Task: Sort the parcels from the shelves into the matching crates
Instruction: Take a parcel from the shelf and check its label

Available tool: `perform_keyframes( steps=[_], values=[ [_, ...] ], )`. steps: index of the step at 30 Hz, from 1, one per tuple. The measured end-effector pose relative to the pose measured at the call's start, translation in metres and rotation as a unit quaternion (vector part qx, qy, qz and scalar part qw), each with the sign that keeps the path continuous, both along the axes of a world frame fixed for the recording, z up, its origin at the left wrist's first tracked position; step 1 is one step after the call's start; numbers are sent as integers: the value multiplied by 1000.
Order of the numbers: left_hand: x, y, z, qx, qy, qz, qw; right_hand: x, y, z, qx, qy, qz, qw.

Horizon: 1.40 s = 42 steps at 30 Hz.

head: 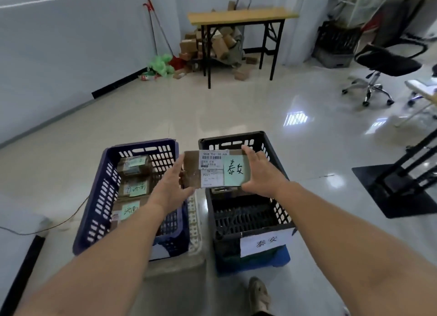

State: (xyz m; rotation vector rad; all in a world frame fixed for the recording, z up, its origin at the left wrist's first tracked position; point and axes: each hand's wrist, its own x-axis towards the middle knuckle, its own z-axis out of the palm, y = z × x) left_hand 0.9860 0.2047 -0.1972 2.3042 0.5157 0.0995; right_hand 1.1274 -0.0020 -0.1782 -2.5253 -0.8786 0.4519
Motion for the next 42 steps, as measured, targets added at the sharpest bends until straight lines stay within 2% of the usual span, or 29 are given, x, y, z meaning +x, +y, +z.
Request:
perform_keyframes(
  steps=[7, 9, 13, 20, 26, 30, 34, 42],
  values=[
    [137, -34, -11, 4, 50, -21, 999, 139, -32, -19, -30, 5, -13, 999],
    [167, -33, -17, 10, 44, -12, 999, 171, -30, -26, -23, 7, -17, 1000],
    [207, -23, -37, 44, 85, 5, 995, 220, -18, -46, -22, 10, -24, 999],
    [261, -7, -116, -16, 134, 13, 991, 256, 19, -114, -80, 47, -17, 995],
    [284, 3, -211, -89, 193, 57, 975, 270, 39, -210, -132, 103, -17, 986],
    [288, -2, -265, -106, 241, 67, 962, 271, 41, -272, -166, 145, -25, 975],
    [312, -5, -294, -120, 208, 57, 969, 295, 44, -308, -186, 131, -36, 973],
    [358, 12, -327, -146, 165, 121, 968, 339, 74, -338, -161, 20, -71, 984]
  ],
)
